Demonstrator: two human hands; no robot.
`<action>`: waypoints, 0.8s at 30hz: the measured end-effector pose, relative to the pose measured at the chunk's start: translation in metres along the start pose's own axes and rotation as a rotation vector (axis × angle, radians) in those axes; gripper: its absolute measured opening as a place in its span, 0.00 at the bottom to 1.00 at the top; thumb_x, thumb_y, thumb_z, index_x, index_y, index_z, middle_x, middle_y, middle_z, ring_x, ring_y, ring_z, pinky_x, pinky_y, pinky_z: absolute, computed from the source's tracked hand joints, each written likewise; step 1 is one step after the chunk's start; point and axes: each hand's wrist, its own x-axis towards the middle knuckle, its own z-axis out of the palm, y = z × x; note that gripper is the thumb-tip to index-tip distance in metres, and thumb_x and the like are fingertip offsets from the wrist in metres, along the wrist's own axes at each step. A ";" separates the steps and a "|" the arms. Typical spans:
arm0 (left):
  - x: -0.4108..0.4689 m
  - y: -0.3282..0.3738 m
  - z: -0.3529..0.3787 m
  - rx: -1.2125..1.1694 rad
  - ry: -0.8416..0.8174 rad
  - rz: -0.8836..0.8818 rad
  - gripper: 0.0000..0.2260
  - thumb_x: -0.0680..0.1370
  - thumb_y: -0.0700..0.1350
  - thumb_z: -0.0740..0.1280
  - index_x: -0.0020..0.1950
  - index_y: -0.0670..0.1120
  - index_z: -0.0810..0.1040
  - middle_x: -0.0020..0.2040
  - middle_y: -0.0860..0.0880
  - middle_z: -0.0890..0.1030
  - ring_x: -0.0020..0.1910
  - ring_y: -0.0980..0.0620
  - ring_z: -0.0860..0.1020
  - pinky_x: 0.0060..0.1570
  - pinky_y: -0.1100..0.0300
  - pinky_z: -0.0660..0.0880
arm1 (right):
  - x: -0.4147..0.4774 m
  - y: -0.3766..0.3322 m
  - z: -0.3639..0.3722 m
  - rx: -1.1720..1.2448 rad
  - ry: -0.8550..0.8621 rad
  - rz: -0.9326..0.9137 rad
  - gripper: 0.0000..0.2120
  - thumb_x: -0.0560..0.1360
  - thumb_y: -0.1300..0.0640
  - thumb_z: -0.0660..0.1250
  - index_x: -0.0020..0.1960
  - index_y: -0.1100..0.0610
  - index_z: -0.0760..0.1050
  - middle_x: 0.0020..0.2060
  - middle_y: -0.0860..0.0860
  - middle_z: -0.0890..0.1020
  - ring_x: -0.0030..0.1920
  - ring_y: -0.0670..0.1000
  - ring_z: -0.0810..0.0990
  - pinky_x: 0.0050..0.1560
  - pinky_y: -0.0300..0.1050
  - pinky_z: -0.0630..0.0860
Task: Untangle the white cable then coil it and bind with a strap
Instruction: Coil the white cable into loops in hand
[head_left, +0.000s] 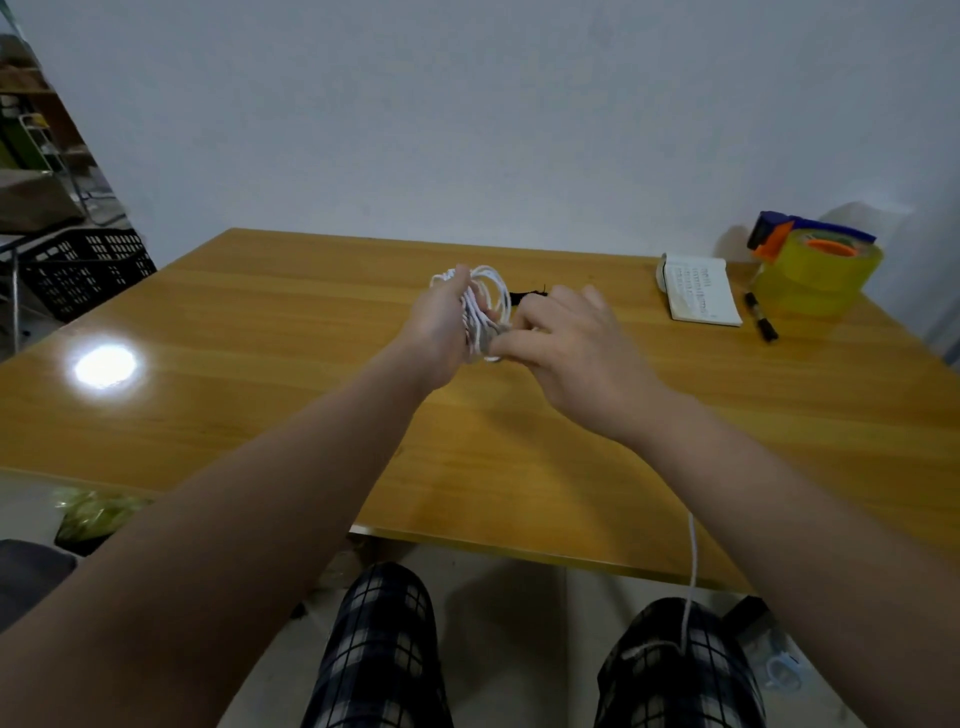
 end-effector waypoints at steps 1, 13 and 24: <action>-0.001 -0.002 0.002 0.053 -0.046 0.007 0.18 0.82 0.52 0.55 0.38 0.42 0.71 0.31 0.47 0.74 0.30 0.51 0.75 0.33 0.60 0.71 | 0.004 -0.001 -0.003 0.012 0.023 -0.012 0.10 0.72 0.62 0.64 0.46 0.50 0.81 0.36 0.51 0.76 0.40 0.52 0.68 0.39 0.46 0.56; -0.037 0.004 0.012 0.173 -0.524 0.104 0.16 0.80 0.46 0.50 0.38 0.42 0.69 0.27 0.45 0.68 0.31 0.47 0.66 0.37 0.54 0.66 | 0.021 0.015 -0.022 0.281 0.085 0.280 0.09 0.74 0.52 0.65 0.45 0.56 0.80 0.36 0.48 0.79 0.39 0.49 0.76 0.40 0.42 0.67; -0.042 0.002 0.012 0.365 -0.378 0.239 0.18 0.76 0.59 0.65 0.32 0.48 0.72 0.24 0.53 0.60 0.22 0.54 0.59 0.23 0.64 0.57 | 0.017 0.060 -0.029 0.530 -0.032 0.637 0.19 0.68 0.46 0.73 0.33 0.61 0.73 0.23 0.46 0.67 0.26 0.44 0.64 0.31 0.40 0.63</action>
